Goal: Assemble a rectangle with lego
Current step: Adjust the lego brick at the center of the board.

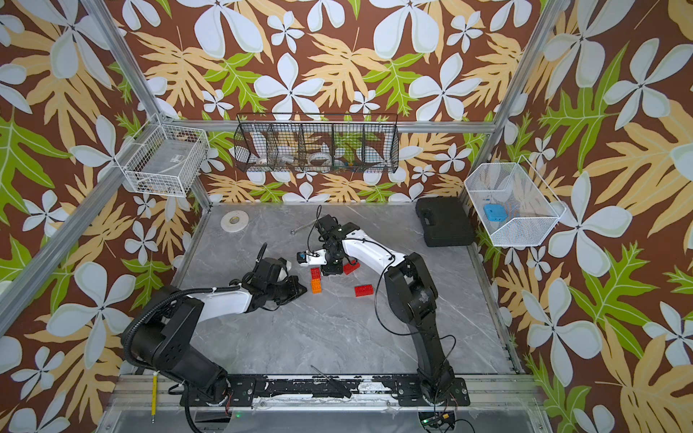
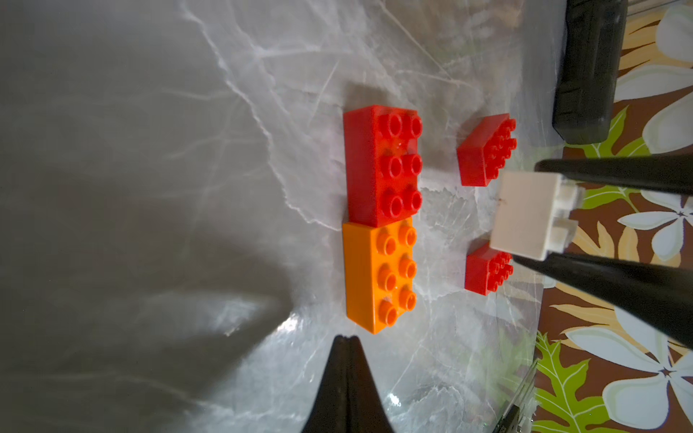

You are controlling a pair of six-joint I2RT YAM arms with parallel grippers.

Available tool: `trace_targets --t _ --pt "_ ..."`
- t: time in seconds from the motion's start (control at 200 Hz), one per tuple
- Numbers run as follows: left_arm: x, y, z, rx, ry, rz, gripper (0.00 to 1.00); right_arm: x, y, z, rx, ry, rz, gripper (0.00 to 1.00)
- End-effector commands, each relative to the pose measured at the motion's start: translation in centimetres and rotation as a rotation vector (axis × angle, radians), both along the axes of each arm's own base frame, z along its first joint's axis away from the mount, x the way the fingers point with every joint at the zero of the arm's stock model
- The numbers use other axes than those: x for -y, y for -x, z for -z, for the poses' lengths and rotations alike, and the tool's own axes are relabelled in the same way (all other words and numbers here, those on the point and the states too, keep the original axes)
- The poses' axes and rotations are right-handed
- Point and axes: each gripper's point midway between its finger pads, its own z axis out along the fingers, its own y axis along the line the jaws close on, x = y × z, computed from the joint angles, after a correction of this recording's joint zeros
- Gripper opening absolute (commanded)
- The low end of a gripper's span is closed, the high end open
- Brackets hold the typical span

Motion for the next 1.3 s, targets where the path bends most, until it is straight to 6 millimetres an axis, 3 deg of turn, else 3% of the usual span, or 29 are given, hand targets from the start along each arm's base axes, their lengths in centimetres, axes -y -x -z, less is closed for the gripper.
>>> trace_targets --t 0.0,0.405,1.296 --pt "0.9 -0.5 -0.3 0.014 0.044 0.014 0.0 -0.2 0.2 -0.5 -0.003 -0.019 0.009 0.0" --pt "1.9 -0.8 0.8 -0.008 0.053 0.019 0.0 -0.6 0.0 -0.1 -0.018 -0.026 0.014 0.0" --pt "1.3 -2.3 2.1 -0.005 -0.07 0.019 0.01 -0.8 0.6 0.7 -0.034 -0.008 0.006 0.0"
